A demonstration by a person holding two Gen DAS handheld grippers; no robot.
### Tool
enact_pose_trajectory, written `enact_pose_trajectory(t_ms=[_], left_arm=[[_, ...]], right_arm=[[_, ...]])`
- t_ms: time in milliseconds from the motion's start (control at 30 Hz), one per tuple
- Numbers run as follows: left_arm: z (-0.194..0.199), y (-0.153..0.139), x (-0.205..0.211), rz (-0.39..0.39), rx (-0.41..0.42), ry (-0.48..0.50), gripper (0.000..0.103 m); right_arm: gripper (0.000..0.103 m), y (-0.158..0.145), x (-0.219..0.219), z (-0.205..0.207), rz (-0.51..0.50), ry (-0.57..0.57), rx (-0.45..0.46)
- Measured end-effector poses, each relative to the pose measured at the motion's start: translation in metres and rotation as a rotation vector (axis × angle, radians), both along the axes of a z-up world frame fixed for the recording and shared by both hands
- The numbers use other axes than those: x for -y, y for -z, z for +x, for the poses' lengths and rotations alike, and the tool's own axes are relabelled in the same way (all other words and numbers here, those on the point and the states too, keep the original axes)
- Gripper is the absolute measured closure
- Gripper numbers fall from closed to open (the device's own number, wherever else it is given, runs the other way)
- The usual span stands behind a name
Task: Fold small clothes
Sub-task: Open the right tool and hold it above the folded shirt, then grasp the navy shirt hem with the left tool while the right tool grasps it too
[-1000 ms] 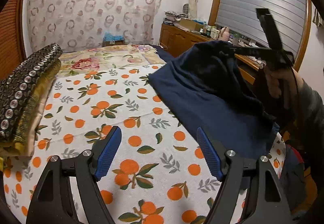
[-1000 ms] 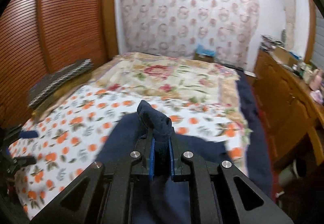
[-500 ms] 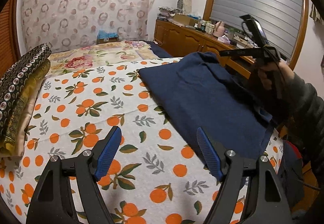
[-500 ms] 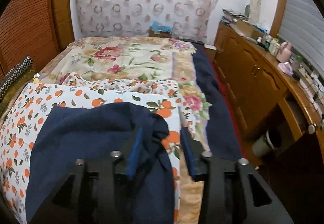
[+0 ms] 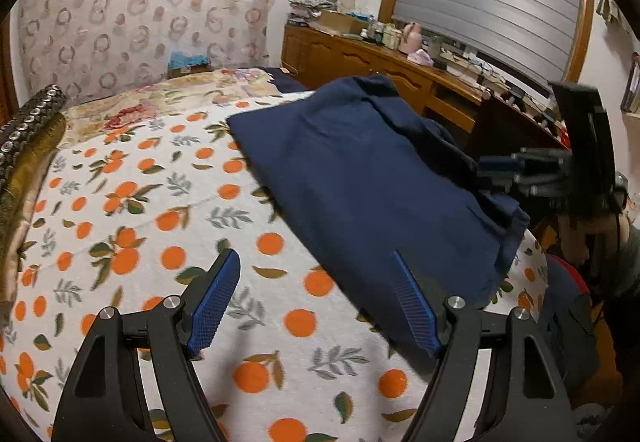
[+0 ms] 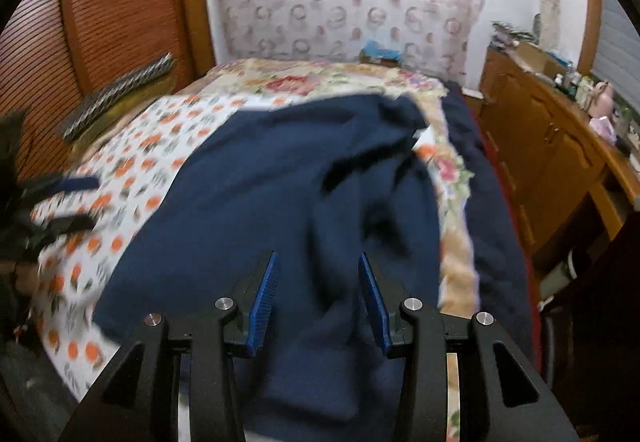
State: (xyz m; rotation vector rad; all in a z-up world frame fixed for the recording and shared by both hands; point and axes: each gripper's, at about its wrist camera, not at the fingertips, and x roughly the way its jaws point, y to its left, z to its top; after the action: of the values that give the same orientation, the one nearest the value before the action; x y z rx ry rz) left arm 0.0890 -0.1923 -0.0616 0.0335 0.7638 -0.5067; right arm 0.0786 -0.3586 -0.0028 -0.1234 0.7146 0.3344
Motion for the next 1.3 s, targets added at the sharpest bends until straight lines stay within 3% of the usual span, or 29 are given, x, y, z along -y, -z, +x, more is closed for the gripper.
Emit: enact_pose_trajectory(t_ms=[133, 167, 200, 267, 300, 500, 733, 900, 1133, 1300], left_arm=[[-0.003, 0.003, 0.009, 0.01, -0.008, 0.016, 0.025], [-0.003, 0.004, 0.01, 0.011, -0.009, 0.019, 0.025], [-0.004, 0.004, 0.011, 0.012, -0.011, 0.021, 0.025], [-0.005, 0.005, 0.013, 0.012, -0.015, 0.023, 0.025], [-0.006, 0.006, 0.014, 0.013, -0.017, 0.025, 0.025], [-0.011, 0.005, 0.02, 0.01, -0.018, 0.042, 0.025], [-0.011, 0.01, 0.026, 0.017, -0.035, 0.051, 0.025], [-0.012, 0.012, 0.029, 0.018, -0.041, 0.054, 0.025], [-0.012, 0.015, 0.032, 0.025, -0.049, 0.059, 0.025], [-0.013, 0.017, 0.032, 0.026, -0.054, 0.058, 0.025]], right_arm=[[0.06, 0.019, 0.005, -0.003, -0.089, 0.059, -0.01], [0.063, 0.021, 0.007, -0.001, -0.098, 0.081, -0.015], [0.076, 0.022, 0.009, -0.001, -0.094, 0.095, -0.021], [0.092, 0.022, 0.011, -0.003, -0.059, 0.084, -0.025], [0.096, 0.019, 0.013, -0.008, -0.043, 0.08, -0.017], [0.098, -0.005, 0.049, -0.049, 0.101, 0.145, 0.056], [0.097, 0.024, 0.063, -0.051, 0.112, 0.206, -0.038], [0.064, 0.012, 0.055, -0.043, 0.112, 0.215, -0.016], [0.061, 0.013, 0.049, -0.037, 0.116, 0.179, 0.029], [0.061, 0.003, 0.032, -0.012, 0.098, 0.137, 0.079]])
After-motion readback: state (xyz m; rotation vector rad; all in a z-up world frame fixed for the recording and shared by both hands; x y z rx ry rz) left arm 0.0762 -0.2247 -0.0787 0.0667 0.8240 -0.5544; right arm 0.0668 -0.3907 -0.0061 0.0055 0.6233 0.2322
